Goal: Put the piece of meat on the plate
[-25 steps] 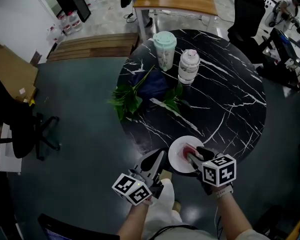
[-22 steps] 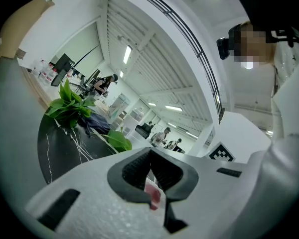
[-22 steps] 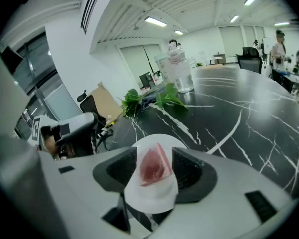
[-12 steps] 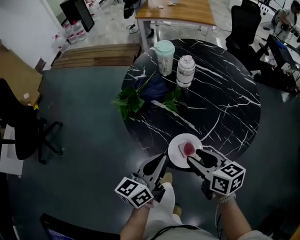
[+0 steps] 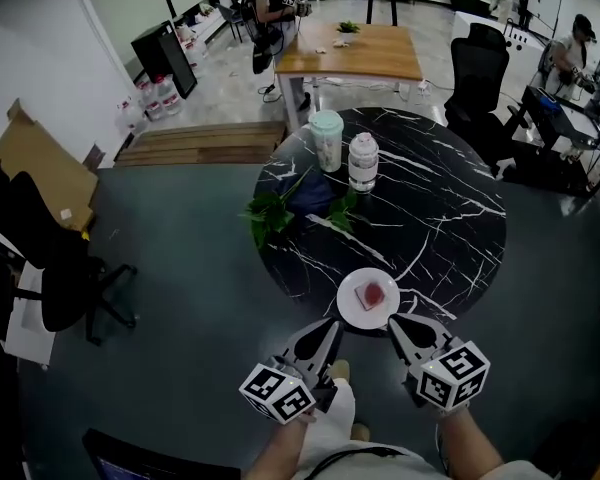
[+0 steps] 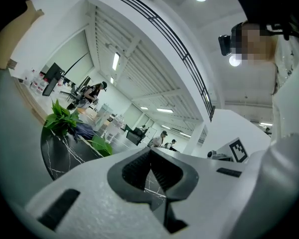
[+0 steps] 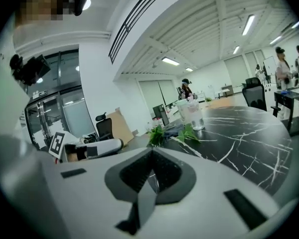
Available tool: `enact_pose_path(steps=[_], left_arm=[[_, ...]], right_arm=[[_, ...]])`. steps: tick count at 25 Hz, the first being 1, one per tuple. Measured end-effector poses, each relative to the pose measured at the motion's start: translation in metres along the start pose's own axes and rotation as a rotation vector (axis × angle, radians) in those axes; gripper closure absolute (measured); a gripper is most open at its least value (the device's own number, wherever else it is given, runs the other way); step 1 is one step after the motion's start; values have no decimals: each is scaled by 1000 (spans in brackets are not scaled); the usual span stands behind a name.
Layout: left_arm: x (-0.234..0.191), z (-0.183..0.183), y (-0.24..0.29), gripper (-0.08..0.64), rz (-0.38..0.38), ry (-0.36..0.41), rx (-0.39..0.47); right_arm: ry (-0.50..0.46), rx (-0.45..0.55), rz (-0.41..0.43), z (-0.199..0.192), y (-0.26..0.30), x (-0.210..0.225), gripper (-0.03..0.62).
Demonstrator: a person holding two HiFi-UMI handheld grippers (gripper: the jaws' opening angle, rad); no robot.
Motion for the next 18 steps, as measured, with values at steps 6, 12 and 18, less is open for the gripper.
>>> enact_pose_path(steps=[6, 12, 18], left_arm=[[9, 12, 2, 551, -21, 36, 27], [11, 21, 10, 551, -28, 51, 33], [11, 23, 6, 551, -23, 52, 33]], right_arm=[[-24, 56, -3, 13, -9, -7, 581], [-24, 54, 4, 18, -8, -4, 581], [-25, 50, 5, 19, -7, -7, 581]])
Point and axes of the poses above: the fingertips, and each gripper's own axes: y forward along the fingers, x to its right, z out of its top, the point moved 10 cm from there along -y, backward along the fingers, and after that the axes turned 5 degrees about y, right-handed, at the moved point
